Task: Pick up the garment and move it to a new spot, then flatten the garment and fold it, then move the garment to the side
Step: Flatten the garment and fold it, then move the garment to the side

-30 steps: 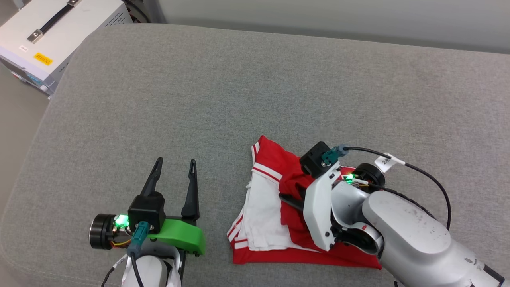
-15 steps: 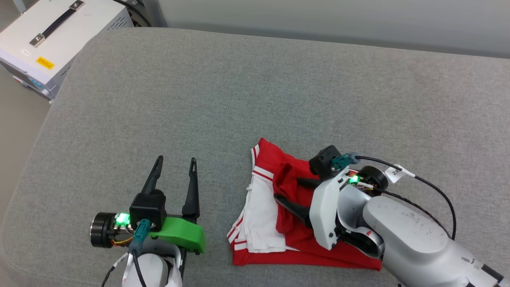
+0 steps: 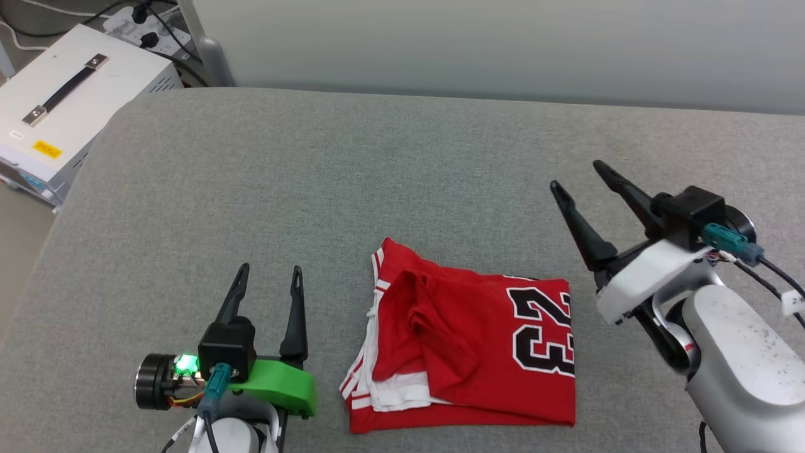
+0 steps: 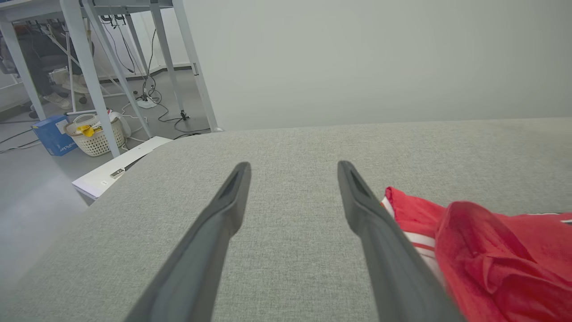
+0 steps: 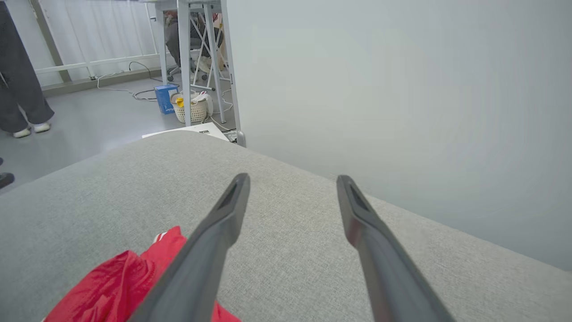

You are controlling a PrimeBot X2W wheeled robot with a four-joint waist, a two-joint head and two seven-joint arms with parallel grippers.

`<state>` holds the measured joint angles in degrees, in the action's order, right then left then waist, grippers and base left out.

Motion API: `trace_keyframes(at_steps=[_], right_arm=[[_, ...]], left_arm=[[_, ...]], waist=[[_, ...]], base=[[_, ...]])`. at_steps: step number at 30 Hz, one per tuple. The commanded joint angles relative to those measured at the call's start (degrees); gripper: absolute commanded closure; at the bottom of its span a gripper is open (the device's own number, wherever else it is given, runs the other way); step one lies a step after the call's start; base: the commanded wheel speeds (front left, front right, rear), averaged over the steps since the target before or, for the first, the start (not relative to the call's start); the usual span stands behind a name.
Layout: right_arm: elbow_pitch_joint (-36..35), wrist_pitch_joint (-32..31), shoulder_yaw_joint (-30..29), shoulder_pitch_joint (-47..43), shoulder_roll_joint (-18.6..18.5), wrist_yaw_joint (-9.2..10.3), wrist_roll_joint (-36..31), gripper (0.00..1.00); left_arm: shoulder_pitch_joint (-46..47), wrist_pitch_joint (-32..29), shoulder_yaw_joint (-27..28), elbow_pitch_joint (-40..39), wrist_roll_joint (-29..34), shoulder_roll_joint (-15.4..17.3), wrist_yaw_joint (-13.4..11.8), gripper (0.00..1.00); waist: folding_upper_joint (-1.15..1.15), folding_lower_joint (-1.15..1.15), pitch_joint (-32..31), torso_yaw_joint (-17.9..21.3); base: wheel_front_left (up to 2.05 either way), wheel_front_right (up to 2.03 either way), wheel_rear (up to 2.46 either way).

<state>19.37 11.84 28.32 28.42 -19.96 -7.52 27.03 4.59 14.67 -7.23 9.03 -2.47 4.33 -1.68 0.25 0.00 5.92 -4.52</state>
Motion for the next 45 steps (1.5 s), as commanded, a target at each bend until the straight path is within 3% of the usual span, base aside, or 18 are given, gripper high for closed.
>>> trace_keyframes(at_steps=[1,9,15,31,45], right_arm=[[-0.7,1.1,-2.6,-2.0,0.9,0.03,-2.5,0.00],[-8.0,3.1,-20.5,-12.6,8.3,0.03,-15.6,0.00],[-14.9,3.1,-25.6,-19.9,12.4,0.03,-19.7,0.00],[-18.2,3.2,-28.0,-31.5,16.2,0.03,-19.0,0.00],[-19.4,3.2,-28.5,-31.1,16.6,0.03,-19.1,0.00]], left_arm=[[-0.9,0.3,0.0,-0.2,0.5,0.3,0.3,0.00],[-2.2,0.3,0.2,-1.4,0.6,0.4,0.3,0.00],[-3.8,0.3,0.5,-2.8,0.6,0.6,-0.1,0.00],[-6.6,0.3,0.2,-3.4,0.4,0.5,0.0,0.00],[-6.5,0.3,0.2,-3.4,0.2,0.3,0.0,0.00]], waist=[[-0.25,0.00,-0.9,0.9],[-0.25,0.00,-2.3,1.7],[-0.25,0.00,-3.1,2.5],[-0.25,0.00,-4.6,2.9],[-0.25,0.00,-4.2,2.3]], base=[[0.00,0.00,0.00],[0.00,0.00,0.00],[0.00,0.00,0.00],[0.00,0.00,0.00],[0.00,0.00,0.00]])
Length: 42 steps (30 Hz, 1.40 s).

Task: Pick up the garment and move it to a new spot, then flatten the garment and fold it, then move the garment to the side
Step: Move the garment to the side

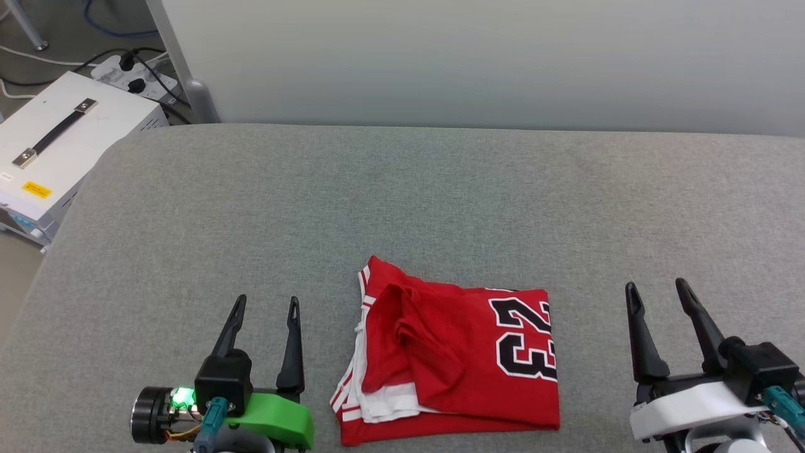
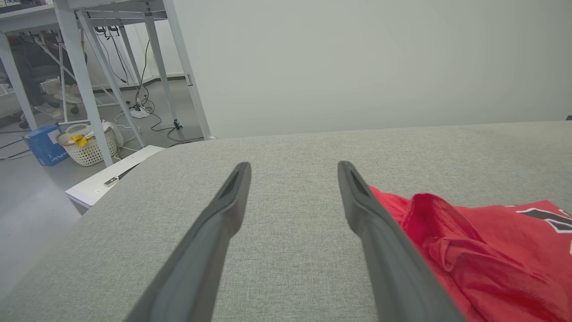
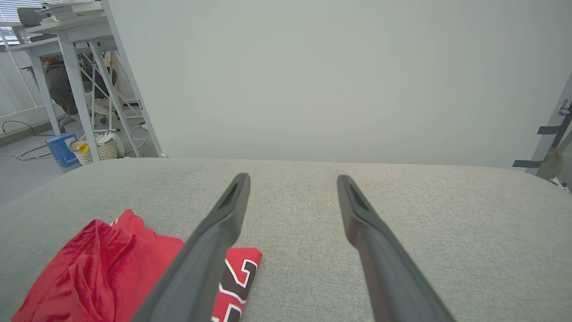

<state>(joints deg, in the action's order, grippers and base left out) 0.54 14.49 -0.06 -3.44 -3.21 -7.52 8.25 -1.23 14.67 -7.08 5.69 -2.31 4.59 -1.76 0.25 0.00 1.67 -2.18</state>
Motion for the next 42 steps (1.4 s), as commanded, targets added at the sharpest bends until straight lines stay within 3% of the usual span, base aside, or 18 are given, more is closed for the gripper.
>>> trace_keyframes(at_steps=[1,6,10,17,24,32,42], right_arm=[[-1.1,0.5,-0.3,1.8,-0.6,0.03,-0.5,0.00],[-2.8,0.5,-0.4,7.9,-4.5,0.03,-0.5,0.00],[-0.5,-2.7,3.8,12.8,-10.2,0.03,1.3,0.00],[2.5,-23.4,16.2,19.1,-21.5,0.03,14.4,0.00],[4.4,-42.5,22.7,19.5,-27.6,0.03,32.3,0.00],[6.3,-50.6,24.6,18.4,-26.9,0.03,42.7,0.00],[12.6,-50.5,29.0,20.9,-22.8,0.03,44.9,0.00]], left_arm=[[-0.6,0.3,0.0,0.0,0.0,0.0,0.1,0.00],[0.1,0.3,0.0,0.2,0.0,0.0,0.3,0.00],[0.7,0.3,-0.1,0.3,0.1,-0.1,0.4,0.00],[1.7,0.3,-0.1,0.3,0.0,-0.2,0.5,0.00],[3.1,0.3,-0.4,0.0,0.0,-0.5,0.6,0.00],[5.1,0.3,-0.9,-0.1,-0.1,-0.8,0.7,0.00],[7.7,0.3,-1.9,0.0,-0.1,-1.2,0.9,0.00]], waist=[[-0.25,0.00,0.2,-0.1],[-0.25,0.00,0.8,-0.3],[-0.25,0.00,1.4,-0.7],[-0.25,0.00,2.8,-1.5],[-0.25,0.00,5.1,-2.9],[-0.25,0.00,8.4,-5.1],[-0.25,0.00,11.8,-7.6]], base=[[0.00,0.00,0.00],[0.00,0.00,0.00],[0.00,0.00,0.00],[0.00,0.00,0.00],[0.00,0.00,0.00],[0.00,0.00,0.00],[0.00,0.00,0.00]])
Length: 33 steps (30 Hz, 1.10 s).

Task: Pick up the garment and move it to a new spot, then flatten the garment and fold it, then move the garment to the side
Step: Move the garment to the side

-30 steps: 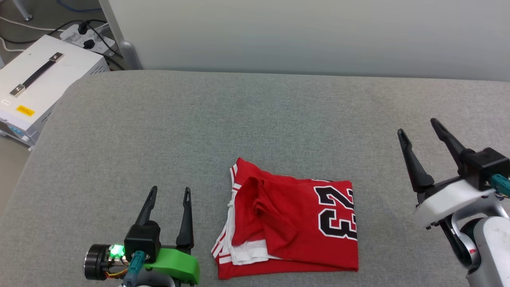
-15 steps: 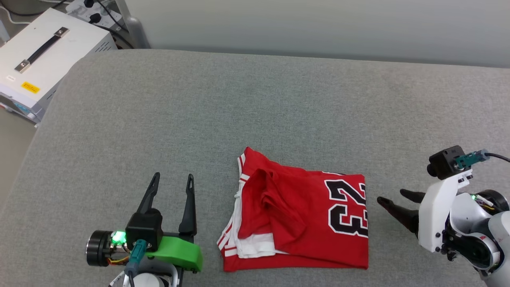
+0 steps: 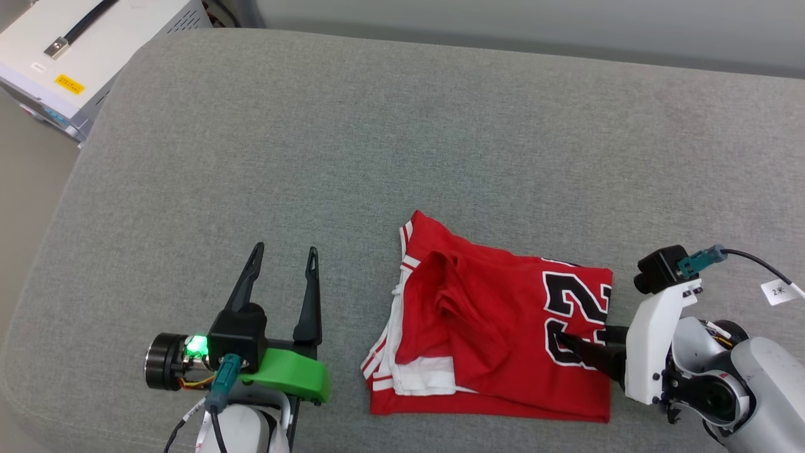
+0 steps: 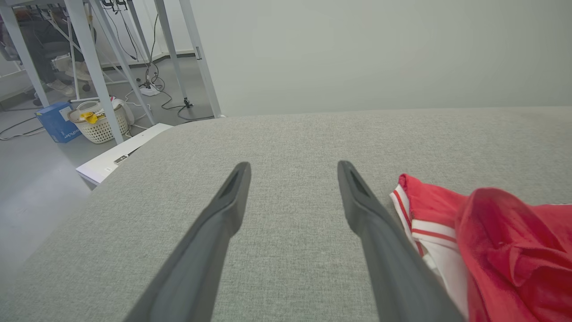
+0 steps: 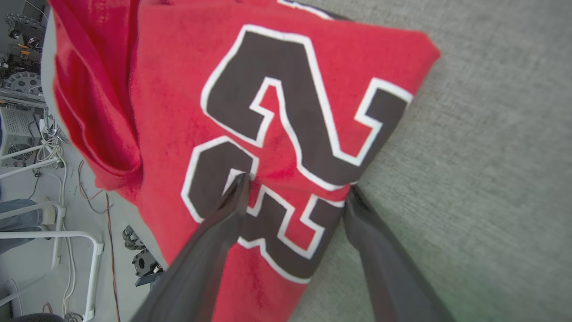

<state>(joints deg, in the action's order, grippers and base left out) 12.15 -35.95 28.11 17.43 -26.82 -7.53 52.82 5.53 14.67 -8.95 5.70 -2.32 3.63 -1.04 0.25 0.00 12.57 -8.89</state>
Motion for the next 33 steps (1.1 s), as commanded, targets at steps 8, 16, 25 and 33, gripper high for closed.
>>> trace_keyframes(at_steps=[8,16,25,33], right_arm=[[3.2,3.4,5.8,1.5,0.9,0.04,0.3,0.62],[0.6,9.9,9.8,4.6,-1.9,0.04,-0.9,1.00],[-7.1,13.9,13.3,10.2,-9.4,0.04,-7.5,1.00],[-9.9,12.4,11.2,12.2,-15.2,0.04,-9.1,1.00]], left_arm=[[1.9,0.3,-0.4,0.5,-0.3,-0.4,0.0,0.00],[0.8,0.3,0.0,0.8,-0.4,-0.5,-0.2,0.00],[-1.4,0.3,1.4,0.0,0.0,0.0,-0.4,0.00],[-1.2,0.3,1.8,-0.9,0.3,0.3,-0.2,0.00]], waist=[[-0.25,0.00,1.5,-2.0],[-0.25,0.00,-0.3,-0.8],[-0.25,0.00,-2.6,6.6],[-0.25,0.00,-1.6,14.4]], base=[[0.00,0.00,0.00],[0.00,0.00,0.00],[0.00,0.00,0.00],[0.00,0.00,0.00]])
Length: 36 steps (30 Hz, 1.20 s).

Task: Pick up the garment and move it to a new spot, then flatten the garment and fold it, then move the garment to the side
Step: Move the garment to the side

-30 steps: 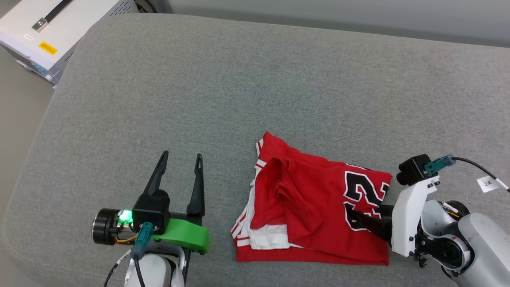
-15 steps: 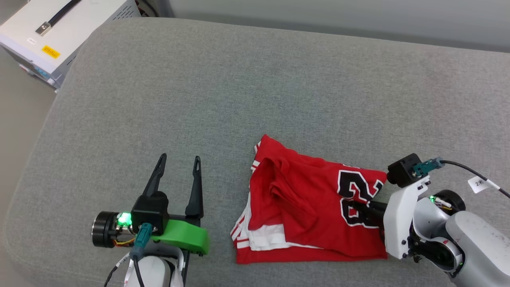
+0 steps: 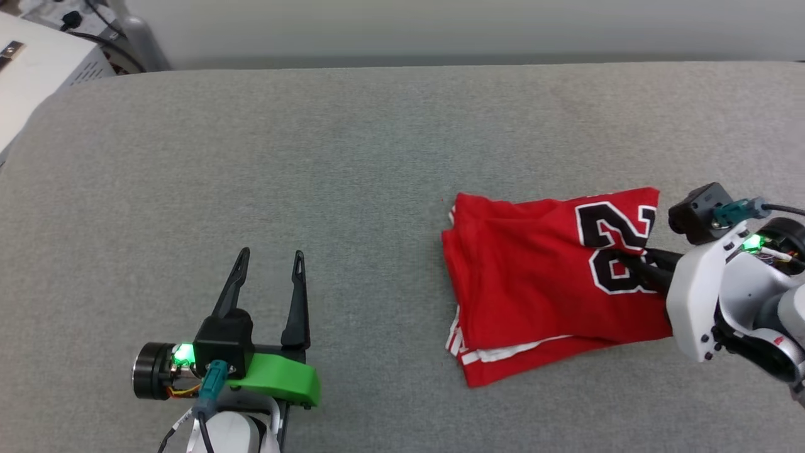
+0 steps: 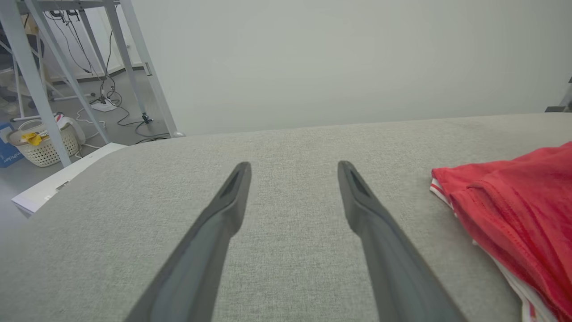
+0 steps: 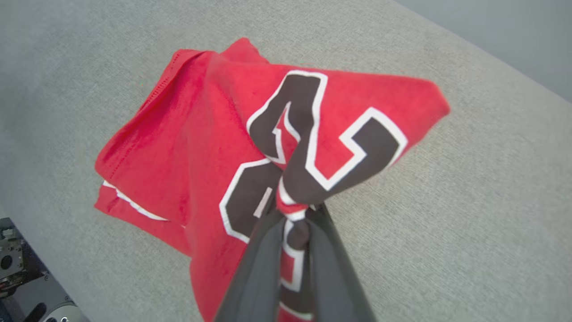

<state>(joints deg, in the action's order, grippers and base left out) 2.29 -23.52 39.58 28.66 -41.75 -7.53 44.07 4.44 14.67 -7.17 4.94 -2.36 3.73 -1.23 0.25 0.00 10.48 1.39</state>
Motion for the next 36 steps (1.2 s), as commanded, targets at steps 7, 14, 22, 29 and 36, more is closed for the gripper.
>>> trace_keyframes(at_steps=[7,14,22,29,36], right_arm=[[1.7,-0.7,-4.2,1.9,-4.8,0.04,-0.6,1.00],[7.7,0.1,-8.1,5.6,-8.6,0.04,-2.7,1.00],[17.7,0.8,-11.6,11.5,-11.8,0.04,-6.5,1.00],[26.1,0.5,-16.6,16.2,-11.9,0.04,-9.3,1.00],[34.4,2.1,-22.2,20.3,-11.5,0.04,-13.1,1.00]], left_arm=[[1.1,0.3,0.3,-1.1,0.9,1.0,0.3,0.00],[3.8,0.3,0.6,-2.7,1.6,2.6,0.7,0.00],[7.6,0.3,0.4,-5.0,2.2,4.0,1.2,0.00],[9.4,0.3,0.4,-6.5,2.2,4.7,1.0,0.00],[11.2,0.3,0.2,-7.2,2.2,5.1,0.9,0.00]], waist=[[-0.25,0.00,3.6,9.1],[-0.25,0.00,9.6,11.3],[-0.25,0.00,16.4,10.1],[-0.25,0.00,20.4,9.1],[-0.25,0.00,22.7,7.9]], base=[[0.00,0.00,0.00],[0.00,0.00,0.00],[0.00,0.00,0.00],[0.00,0.00,0.00],[0.00,0.00,0.00]])
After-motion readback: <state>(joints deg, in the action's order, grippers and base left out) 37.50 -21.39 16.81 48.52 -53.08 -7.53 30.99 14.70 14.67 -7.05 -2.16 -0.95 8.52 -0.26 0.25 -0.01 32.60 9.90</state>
